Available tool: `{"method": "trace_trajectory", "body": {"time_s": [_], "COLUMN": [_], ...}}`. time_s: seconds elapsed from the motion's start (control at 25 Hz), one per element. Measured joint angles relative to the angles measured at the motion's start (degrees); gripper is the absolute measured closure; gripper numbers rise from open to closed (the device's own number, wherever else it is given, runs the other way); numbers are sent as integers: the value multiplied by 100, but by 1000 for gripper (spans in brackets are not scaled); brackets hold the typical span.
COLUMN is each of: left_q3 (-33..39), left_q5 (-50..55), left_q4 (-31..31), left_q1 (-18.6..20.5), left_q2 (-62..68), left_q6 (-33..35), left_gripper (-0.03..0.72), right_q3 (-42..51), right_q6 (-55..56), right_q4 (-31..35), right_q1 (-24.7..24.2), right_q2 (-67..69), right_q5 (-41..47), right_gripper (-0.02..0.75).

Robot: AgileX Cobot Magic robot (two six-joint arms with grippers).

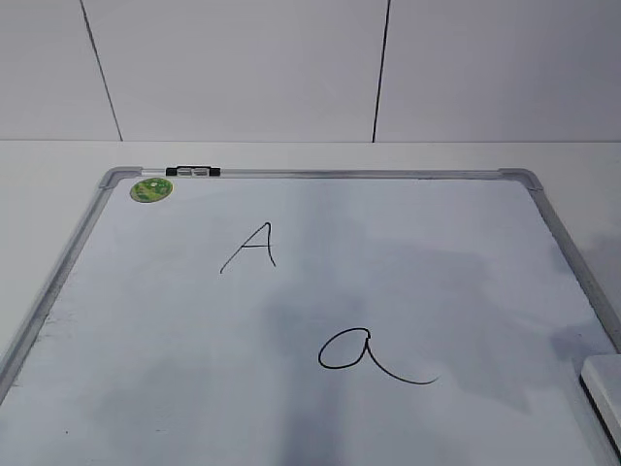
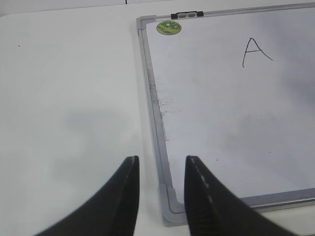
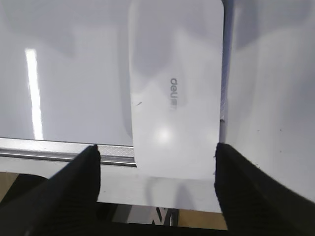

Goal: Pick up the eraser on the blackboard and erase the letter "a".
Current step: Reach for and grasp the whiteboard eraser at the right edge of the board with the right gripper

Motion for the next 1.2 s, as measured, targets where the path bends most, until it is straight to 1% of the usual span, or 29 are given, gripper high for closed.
{"method": "trace_trajectory", "body": {"time_s": [0.16,0.24,0.52,0.72,0.8,1.2], "left_q3": [0,0,0,0,0,0], "left_q5": [0,0,0,0,0,0], "left_q4": [0,0,0,0,0,0], "left_q1": [0,0,0,0,0,0], "left_q2": [0,0,0,0,0,0], "left_q6": [0,0,0,0,0,0], "left_gripper": [454,454,453,454,454,454], "right_q3": [0,0,0,0,0,0], "right_q6": [18,88,241,276,276,308], "right_q4": [-147,-205,-559,-563,-534,-535], "right_q1": [364,439,465,465,465,465], "right_q2": [129,192,230,230,230,349], "right_q5": [-128,-165,-190,-250,-323,-499], "right_gripper": [164,164,157,84,73,69]}}
